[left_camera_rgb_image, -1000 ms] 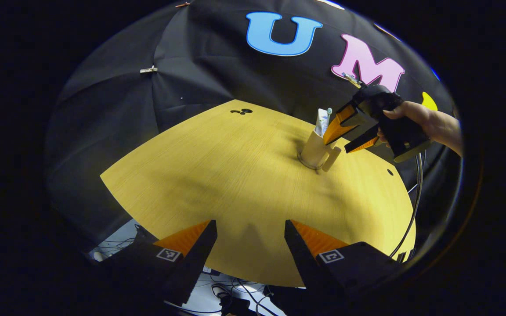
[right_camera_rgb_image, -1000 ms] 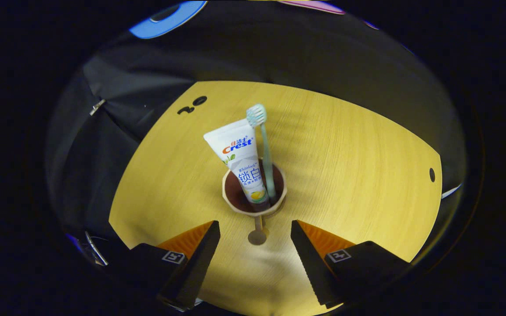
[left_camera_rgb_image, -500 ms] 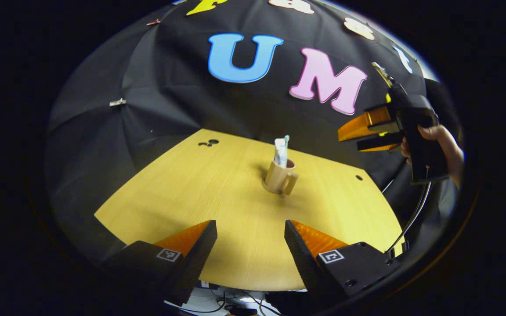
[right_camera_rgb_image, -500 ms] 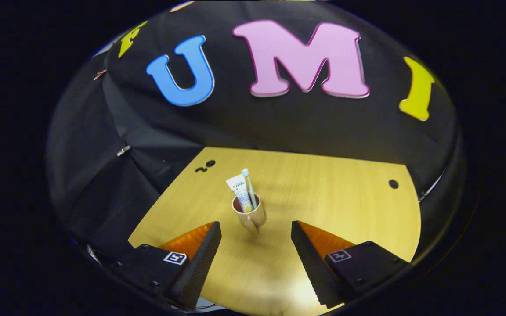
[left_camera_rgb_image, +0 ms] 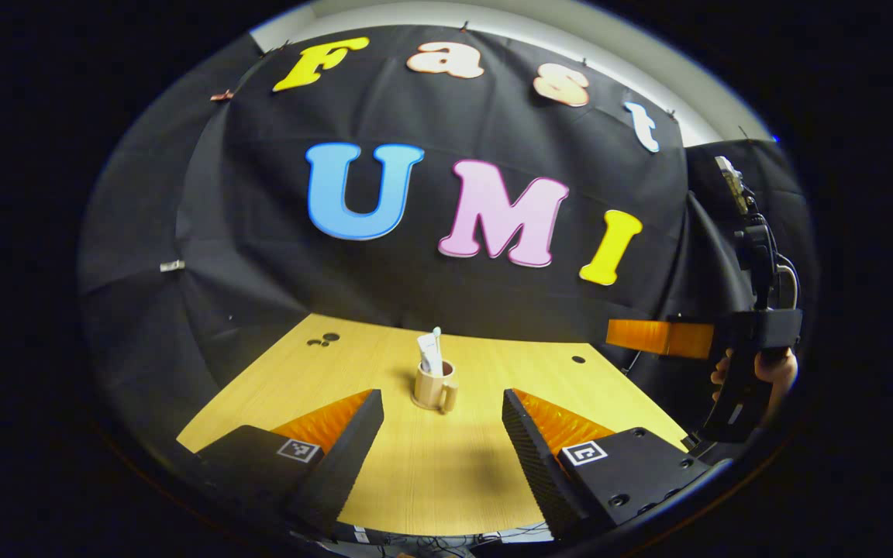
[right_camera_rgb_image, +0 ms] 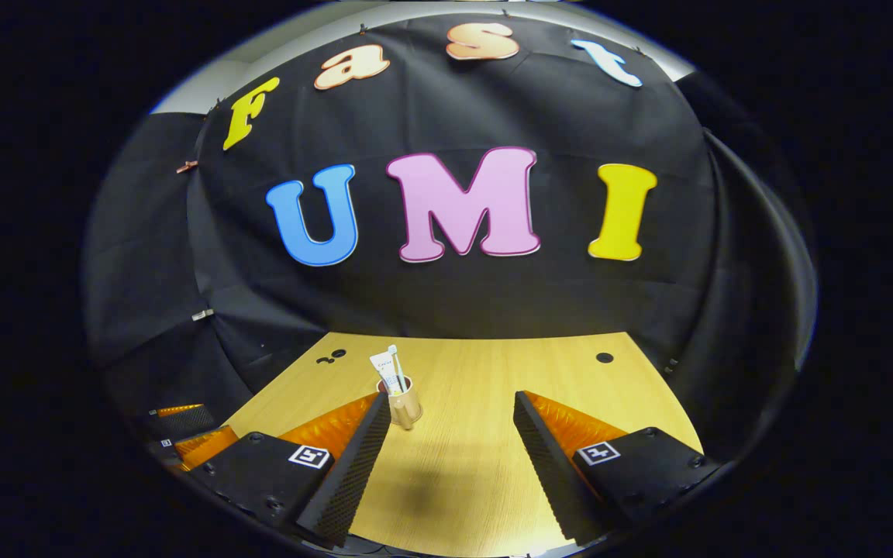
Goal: Put the toothbrush and toothpaste on the desktop into the cup, then pick up the cup and place it on the coaster on the desktop.
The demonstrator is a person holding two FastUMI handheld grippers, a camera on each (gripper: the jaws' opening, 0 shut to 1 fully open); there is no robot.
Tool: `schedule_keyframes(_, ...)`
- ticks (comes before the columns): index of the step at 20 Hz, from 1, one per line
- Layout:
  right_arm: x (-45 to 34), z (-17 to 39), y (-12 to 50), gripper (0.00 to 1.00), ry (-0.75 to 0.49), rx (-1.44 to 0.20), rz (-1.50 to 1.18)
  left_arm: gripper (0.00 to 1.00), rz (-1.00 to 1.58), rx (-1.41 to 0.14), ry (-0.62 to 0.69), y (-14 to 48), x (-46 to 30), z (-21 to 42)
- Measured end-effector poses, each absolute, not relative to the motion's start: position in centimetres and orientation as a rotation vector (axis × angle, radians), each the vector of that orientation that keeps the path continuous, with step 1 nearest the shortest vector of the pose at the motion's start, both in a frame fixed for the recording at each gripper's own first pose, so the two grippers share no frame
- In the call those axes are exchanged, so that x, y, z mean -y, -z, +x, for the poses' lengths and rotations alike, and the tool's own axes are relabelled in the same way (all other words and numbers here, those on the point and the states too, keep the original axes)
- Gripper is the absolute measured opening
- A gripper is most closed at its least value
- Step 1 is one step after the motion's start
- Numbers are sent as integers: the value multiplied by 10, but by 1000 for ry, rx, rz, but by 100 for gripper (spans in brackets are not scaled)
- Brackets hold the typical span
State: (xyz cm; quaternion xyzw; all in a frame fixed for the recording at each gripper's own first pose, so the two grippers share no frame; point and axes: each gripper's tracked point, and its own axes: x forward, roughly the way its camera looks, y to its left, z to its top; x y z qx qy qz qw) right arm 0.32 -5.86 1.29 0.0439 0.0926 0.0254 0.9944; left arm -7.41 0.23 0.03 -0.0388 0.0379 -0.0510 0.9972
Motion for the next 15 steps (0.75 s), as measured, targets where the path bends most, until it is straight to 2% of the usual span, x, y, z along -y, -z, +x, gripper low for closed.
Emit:
schedule_keyframes(3,74,-37,-16,98,34,-115,126,98,-54,-60,144,3,15,-87)
schedule_keyframes(7,80,-68,1,98,71,-109,123,98,-71,-65,191,11,33,-100)
schedule_keyframes(12,62,-85,25,98,27,-166,246,98,-55,-70,220,15,44,-107)
schedule_keyframes(15,62,-85,29,98,25,-163,212,98,-60,-78,215,18,43,-105)
